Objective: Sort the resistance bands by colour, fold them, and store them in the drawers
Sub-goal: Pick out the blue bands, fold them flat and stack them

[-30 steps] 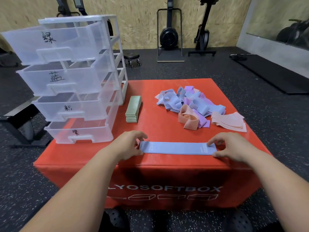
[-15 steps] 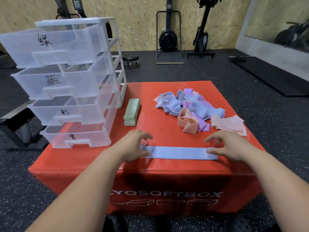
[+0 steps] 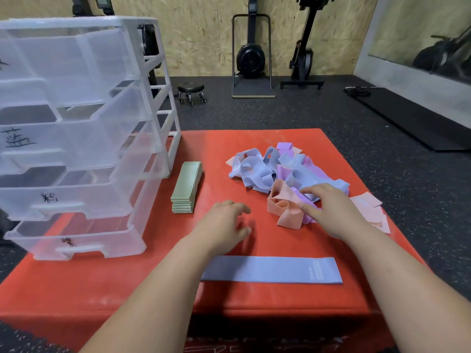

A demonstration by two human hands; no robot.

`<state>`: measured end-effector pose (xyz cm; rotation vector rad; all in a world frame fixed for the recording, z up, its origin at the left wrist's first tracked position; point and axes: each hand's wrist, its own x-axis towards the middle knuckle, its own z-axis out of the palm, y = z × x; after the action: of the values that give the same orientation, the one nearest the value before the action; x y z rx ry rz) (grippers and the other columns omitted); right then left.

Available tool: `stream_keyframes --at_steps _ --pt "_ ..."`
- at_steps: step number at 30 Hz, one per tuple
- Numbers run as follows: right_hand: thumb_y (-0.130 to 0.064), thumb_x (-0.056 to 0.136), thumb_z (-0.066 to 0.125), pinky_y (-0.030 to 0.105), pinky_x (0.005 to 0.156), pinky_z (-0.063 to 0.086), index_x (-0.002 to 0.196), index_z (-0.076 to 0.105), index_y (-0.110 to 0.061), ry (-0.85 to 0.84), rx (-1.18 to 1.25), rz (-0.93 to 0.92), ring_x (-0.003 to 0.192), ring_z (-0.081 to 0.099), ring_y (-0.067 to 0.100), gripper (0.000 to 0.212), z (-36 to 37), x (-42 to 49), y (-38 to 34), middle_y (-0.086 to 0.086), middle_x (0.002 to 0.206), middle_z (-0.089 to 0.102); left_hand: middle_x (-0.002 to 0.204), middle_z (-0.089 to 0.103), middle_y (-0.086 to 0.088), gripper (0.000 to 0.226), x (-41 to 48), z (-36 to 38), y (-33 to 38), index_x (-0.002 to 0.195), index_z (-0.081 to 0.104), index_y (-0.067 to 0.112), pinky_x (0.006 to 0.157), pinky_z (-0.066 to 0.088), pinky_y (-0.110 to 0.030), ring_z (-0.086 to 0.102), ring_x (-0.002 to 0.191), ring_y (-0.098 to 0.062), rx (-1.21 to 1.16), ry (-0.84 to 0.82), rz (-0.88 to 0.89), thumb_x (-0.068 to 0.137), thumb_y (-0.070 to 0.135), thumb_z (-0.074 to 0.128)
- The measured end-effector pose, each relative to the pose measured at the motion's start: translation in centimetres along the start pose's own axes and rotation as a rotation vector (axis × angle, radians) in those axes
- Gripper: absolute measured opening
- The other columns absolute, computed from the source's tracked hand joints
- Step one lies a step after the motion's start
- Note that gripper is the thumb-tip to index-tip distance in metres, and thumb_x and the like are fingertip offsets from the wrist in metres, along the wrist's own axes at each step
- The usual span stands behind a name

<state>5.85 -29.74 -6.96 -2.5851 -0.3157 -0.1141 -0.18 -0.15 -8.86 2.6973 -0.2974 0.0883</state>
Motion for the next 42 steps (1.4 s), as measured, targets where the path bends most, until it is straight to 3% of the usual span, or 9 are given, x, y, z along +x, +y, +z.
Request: stream_keyframes --at_steps 7,11,15,19,23,27,32,37,42 --pt "-0.074 0.093 0.03 0.052 0.112 0.037 0.133 0.063 -0.046 -0.083 -0.224 0.045 0.137 0.04 0.031 0.059 1.9 4.2 0.2 -0.008 0.151 0.052 0.124 0.061 0.004 0.047 2.8 1.5 -1.0 0.139 0.06 0.033 0.103 0.047 -0.038 0.056 0.119 -0.023 0.003 -0.008 0.019 0.094 0.044 0.07" --pt "-0.051 0.104 0.047 0.047 0.101 0.042 0.128 0.068 -0.038 -0.069 -0.237 0.082 0.123 0.042 0.03 0.035 2.1 5.2 -0.5 -0.01 0.136 0.062 0.12 0.061 0.007 0.044 3.5 1.6 -0.9 0.136 0.061 0.034 0.101 0.049 -0.037 0.057 0.117 -0.021 -0.026 0.006 0.023 0.094 0.044 0.069" --pt "-0.035 0.091 0.076 0.031 0.079 0.04 0.101 0.079 -0.034 0.223 -0.048 0.045 0.106 0.059 0.02 0.011 0.1 5.1 -2.3 -0.019 0.091 0.07 0.12 0.061 0.008 0.04 3.6 1.4 -0.8 0.134 0.062 0.033 0.098 0.049 -0.035 0.058 0.116 -0.019 -0.03 0.018 0.027 0.096 0.043 0.068" --pt "-0.019 0.086 0.08 0.011 0.073 0.047 0.101 0.072 -0.029 0.449 0.336 0.031 0.084 0.068 -0.001 0.02 -3.2 4.1 -4.3 -0.016 0.089 0.073 0.123 0.063 0.008 0.038 3.3 0.7 -0.3 0.134 0.064 0.032 0.097 0.052 -0.037 0.061 0.112 -0.017 -0.061 0.043 0.011 0.097 0.041 0.068" --pt "-0.021 0.088 0.079 0.025 0.076 0.047 0.104 0.074 -0.028 0.371 0.247 0.132 0.079 0.065 -0.001 0.017 -4.3 2.3 -3.5 -0.012 0.088 0.073 0.124 0.065 0.009 0.036 2.9 0.3 0.3 0.131 0.065 0.031 0.097 0.052 -0.039 0.062 0.113 -0.017 -0.089 0.067 0.007 0.096 0.037 0.069" --pt "-0.013 0.09 0.069 0.013 0.059 0.034 0.1 0.077 -0.029 0.282 0.209 0.178 0.065 0.055 -0.002 0.02 -5.1 0.5 -2.8 -0.012 0.077 0.064 0.12 0.065 0.011 0.033 2.5 -0.1 1.6 0.128 0.066 0.033 0.094 0.053 -0.039 0.063 0.11 -0.015 -0.122 0.103 0.025 0.095 0.036 0.069" --pt "-0.001 0.088 0.059 0.03 0.058 0.038 0.099 0.073 -0.028 0.255 0.534 0.078 0.061 0.043 0.013 0.033 -6.2 -1.6 -3.7 -0.002 0.075 0.057 0.119 0.068 0.018 0.032 2.2 -0.2 4.6 0.129 0.068 0.035 0.089 0.051 -0.027 0.062 0.104 -0.001 -0.335 0.183 0.076 0.097 0.03 0.071" --pt "0.002 0.093 0.064 0.021 0.057 0.045 0.109 0.068 -0.031 0.042 0.665 0.032 0.061 0.057 0.014 0.037 -5.1 -3.5 -3.5 -0.005 0.092 0.064 0.128 0.067 0.023 0.042 2.0 0.2 7.7 0.14 0.062 0.037 0.094 0.055 -0.031 0.063 0.116 0.001 -0.628 0.129 0.099 0.099 0.033 0.071" --pt "0.001 0.097 0.067 0.058 0.086 0.057 0.122 0.065 -0.021 -0.042 0.809 -0.056 0.088 0.076 0.036 0.033 -4.9 -4.2 -3.5 0.012 0.104 0.068 0.111 0.072 0.018 0.021 2.1 0.6 9.2 0.12 0.071 0.023 0.091 0.053 -0.029 0.066 0.103 0.001 -0.635 0.13 0.13 0.099 0.021 0.072"
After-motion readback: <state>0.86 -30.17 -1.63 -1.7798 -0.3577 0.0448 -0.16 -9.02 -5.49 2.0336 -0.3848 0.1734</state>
